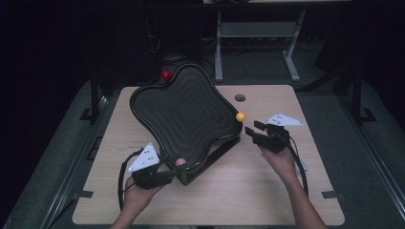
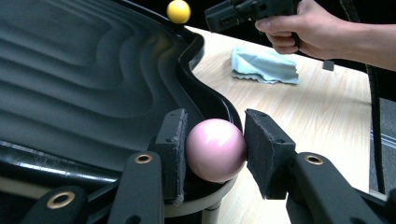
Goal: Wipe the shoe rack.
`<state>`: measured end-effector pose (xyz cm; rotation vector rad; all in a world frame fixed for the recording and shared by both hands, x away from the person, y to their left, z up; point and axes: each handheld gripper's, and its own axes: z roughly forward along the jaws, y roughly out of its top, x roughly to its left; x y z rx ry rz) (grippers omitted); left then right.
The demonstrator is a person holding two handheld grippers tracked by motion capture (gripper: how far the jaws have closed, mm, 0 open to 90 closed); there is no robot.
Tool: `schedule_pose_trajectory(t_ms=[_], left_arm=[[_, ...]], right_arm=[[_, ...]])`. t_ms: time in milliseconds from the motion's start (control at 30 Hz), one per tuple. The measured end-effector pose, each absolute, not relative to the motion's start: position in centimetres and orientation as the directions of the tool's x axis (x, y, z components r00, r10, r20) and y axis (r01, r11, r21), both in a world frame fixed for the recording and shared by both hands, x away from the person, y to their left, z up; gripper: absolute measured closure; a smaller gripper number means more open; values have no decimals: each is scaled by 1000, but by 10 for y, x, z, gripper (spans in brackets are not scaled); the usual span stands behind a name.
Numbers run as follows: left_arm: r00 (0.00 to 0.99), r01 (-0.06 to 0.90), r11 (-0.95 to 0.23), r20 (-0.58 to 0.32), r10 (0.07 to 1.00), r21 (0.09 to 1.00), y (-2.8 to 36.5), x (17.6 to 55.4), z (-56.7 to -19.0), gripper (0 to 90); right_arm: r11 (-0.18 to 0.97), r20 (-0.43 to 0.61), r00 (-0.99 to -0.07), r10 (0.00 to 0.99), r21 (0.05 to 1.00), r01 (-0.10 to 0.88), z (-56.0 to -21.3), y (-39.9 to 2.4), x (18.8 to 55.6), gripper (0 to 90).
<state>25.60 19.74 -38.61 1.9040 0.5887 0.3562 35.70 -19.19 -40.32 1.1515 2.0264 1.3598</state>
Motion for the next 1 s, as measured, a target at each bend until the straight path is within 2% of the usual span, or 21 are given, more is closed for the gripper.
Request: schedule_pose_trajectory(t_ms=[300,500,1000], left_arm=[[816,244,-308,-23,578,919,211,255,-386,591],[804,255,-302,-28,594,919,218,256,-386,594],[771,281,-281,-41,636,918,223,272,-388,591]], right_arm=[[178,83,-586,806,911,373,-395,-169,373,518],[173,84,-586,806,913,370,-399,-159,378,586],[170,93,-582,808,909,380,-399,-170,365,597]])
